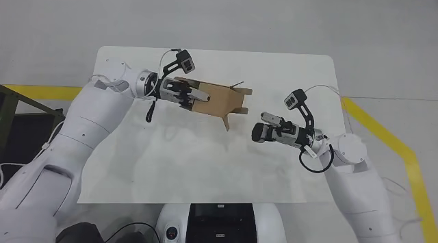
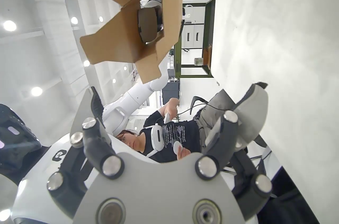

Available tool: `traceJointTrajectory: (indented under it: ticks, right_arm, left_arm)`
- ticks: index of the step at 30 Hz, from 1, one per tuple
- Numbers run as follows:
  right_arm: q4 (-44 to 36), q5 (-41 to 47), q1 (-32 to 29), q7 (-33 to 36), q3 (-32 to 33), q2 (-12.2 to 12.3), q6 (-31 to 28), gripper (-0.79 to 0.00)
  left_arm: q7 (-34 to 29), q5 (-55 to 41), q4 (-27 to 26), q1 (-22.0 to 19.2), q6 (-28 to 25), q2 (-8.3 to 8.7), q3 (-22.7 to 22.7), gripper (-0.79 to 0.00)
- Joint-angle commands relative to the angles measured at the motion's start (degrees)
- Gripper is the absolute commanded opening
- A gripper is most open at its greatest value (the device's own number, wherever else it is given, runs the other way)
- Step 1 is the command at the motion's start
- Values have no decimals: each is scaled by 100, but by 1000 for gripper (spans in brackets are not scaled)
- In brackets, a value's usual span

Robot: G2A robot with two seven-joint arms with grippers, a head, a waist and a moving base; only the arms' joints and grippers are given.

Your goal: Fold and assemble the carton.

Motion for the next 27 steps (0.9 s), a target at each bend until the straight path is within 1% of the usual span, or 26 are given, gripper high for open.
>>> traceJointTrajectory:
  ticks: [1, 5, 7, 9, 18, 21, 25, 27]
  right_arm:
    - [49, -133, 33, 121, -6, 21, -54, 0]
    - [168, -235, 92, 249, -63, 44, -237, 0]
    - [235, -306, 131, 235, -89, 51, -374, 0]
    - [235, -306, 131, 235, -89, 51, -374, 0]
    - [235, -306, 131, 235, -89, 51, -374, 0]
    - [184, -418, 131, 87, -131, 59, -416, 0]
    - [373, -582, 279, 362, -203, 90, -506, 0]
    - [522, -587, 339, 442, -225, 100, -590, 0]
  left_arm:
    - [0, -153, -112, -76, -160, 96, 228, -785]
    - [0, -422, -347, -258, -486, 290, 685, -785]
    - [0, -561, -428, -362, -506, 386, 880, -785]
    - [0, -687, -453, -441, -507, 456, 1002, -785]
    - [0, -687, -453, -441, -507, 456, 1002, -785]
    - [0, -687, -453, -441, -507, 456, 1002, -785]
    - [0, -687, -453, -441, -507, 456, 1002, -785]
    - [136, -710, -504, -359, -437, 452, 983, -785]
